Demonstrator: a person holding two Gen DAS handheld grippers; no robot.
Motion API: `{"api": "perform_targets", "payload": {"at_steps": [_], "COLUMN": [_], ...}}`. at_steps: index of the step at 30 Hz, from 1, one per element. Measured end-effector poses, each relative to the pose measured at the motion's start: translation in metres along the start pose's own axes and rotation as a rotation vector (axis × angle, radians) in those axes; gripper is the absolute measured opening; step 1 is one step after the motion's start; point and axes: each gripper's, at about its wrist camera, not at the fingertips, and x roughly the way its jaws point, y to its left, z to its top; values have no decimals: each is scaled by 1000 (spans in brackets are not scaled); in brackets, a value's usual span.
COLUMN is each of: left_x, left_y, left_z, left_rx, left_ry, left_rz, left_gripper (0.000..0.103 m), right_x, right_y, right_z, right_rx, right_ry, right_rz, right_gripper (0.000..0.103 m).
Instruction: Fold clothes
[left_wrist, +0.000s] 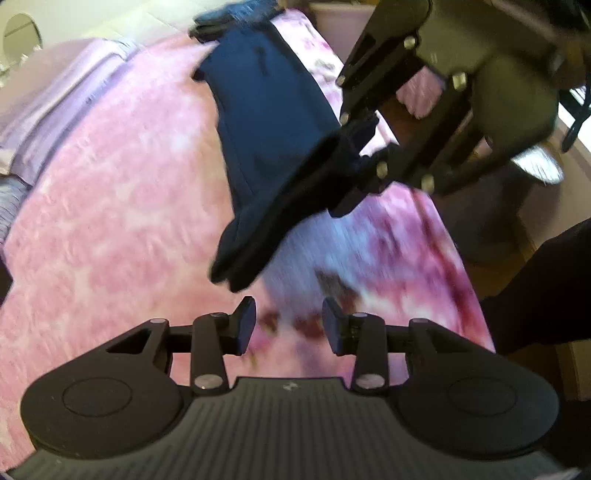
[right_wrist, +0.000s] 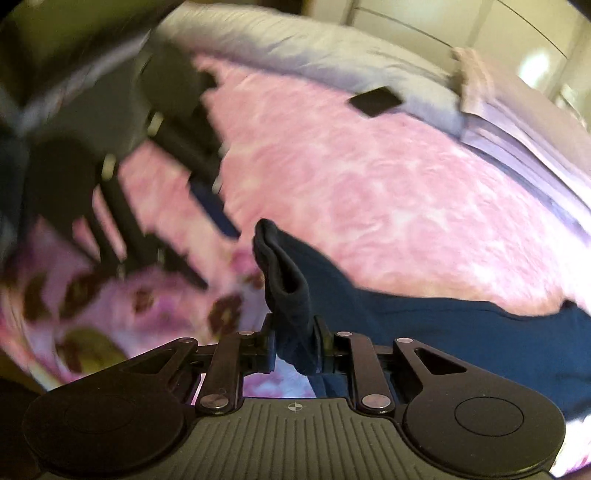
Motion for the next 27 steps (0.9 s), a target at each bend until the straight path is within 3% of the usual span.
{"api": "perform_targets", "payload": {"at_steps": [5, 10, 23, 27], "left_x": [3, 48, 178, 198], "left_y": [20, 30, 47, 47], "left_z": [52, 117, 281, 303], "left_rx": [-51, -64, -75, -52], "left_ry": [-59, -34, 74, 108], "left_rz": [40, 41, 26, -1], "left_gripper": [36, 38, 38, 39], "right_x": [-43, -70, 14, 18], "right_y": [-97, -236, -492, -521], "right_z": [17, -5, -155, -177], "right_rx": [325, 606, 1042, 1112], "right_ry": [-76, -173, -123, -153], "right_rz": [33, 37, 126, 139], "right_gripper": [18, 18, 17, 17]}}
